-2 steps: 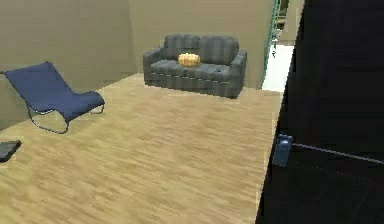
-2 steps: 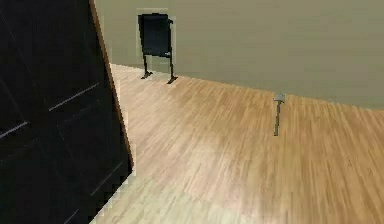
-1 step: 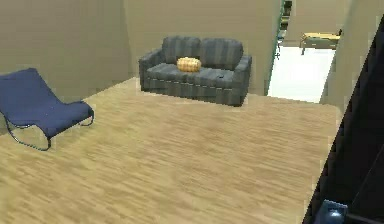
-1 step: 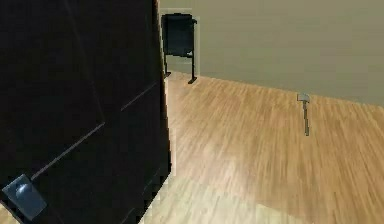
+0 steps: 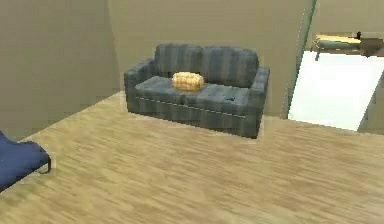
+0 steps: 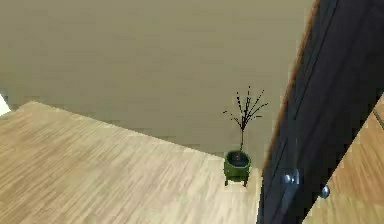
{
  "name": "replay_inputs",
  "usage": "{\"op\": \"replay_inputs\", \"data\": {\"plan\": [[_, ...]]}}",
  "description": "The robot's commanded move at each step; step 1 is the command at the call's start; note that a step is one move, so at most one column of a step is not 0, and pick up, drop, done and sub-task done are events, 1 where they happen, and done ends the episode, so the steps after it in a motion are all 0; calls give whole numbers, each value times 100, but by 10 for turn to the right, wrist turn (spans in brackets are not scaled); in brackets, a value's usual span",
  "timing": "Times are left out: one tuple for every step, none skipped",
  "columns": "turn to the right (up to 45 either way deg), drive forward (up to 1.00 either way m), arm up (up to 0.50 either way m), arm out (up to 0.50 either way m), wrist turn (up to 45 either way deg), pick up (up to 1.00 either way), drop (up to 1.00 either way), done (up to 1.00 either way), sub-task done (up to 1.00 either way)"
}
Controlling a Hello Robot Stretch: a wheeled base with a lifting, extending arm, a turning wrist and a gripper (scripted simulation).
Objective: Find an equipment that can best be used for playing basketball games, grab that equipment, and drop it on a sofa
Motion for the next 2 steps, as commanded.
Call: {"op": "replay_inputs", "data": {"plan": [[450, 0, 0, 0, 0, 0, 0, 0, 0], [240, 0, 0, 0, 0, 0, 0, 0, 0]]}}
